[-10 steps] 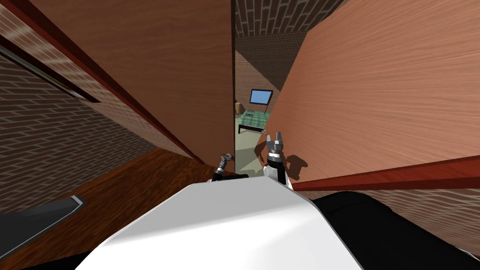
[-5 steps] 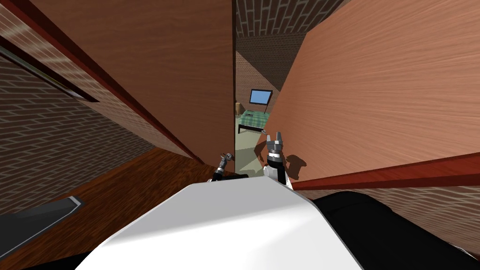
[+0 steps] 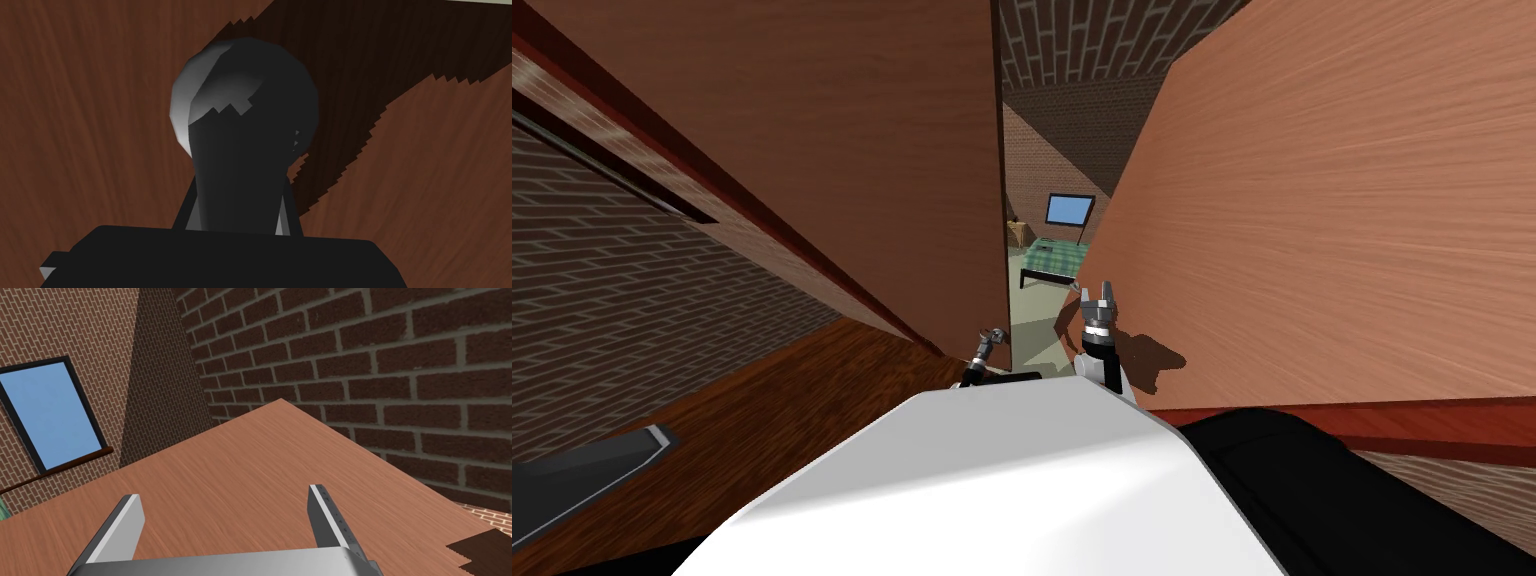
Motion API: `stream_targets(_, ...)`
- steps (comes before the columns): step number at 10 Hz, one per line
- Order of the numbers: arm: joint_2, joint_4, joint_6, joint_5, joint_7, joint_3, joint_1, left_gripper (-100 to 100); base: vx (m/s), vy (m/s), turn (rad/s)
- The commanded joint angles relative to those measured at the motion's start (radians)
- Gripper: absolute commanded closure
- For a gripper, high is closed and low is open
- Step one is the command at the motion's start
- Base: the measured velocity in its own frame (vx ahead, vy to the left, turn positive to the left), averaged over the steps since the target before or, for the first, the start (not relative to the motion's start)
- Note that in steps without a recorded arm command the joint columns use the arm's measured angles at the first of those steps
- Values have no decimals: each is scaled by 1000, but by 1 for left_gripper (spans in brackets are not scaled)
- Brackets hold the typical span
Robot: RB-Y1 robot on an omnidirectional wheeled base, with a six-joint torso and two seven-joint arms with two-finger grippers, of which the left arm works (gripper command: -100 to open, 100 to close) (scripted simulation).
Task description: Push the door open
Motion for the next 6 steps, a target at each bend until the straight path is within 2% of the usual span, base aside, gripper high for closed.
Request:
stream_targets(1,2,17,-14,10,-8,29,-23,100,148,-108,52)
stream_targets(6,3,35,-8,35,-27,92,-42,100,163,-117,65)
